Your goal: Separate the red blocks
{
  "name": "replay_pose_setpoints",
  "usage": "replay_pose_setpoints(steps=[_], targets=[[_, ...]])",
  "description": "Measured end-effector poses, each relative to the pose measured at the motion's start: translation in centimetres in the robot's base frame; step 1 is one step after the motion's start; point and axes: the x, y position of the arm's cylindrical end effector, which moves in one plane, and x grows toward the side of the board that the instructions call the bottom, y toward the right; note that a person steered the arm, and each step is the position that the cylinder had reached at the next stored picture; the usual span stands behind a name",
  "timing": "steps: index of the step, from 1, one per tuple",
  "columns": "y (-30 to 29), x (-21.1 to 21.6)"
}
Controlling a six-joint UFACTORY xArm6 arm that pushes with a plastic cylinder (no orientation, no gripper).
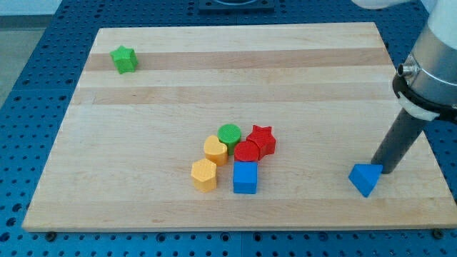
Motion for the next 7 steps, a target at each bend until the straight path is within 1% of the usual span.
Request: replay_pose_setpoints(steps=[1,2,3,4,5,6,7], targets=[[0.0,-2.9],[-1.0,-7.1],[-3.9,-8.1],[-9.0,-4.0],[-12.2,-0.6],[-13.0,0.5],[-15.3,0.9]])
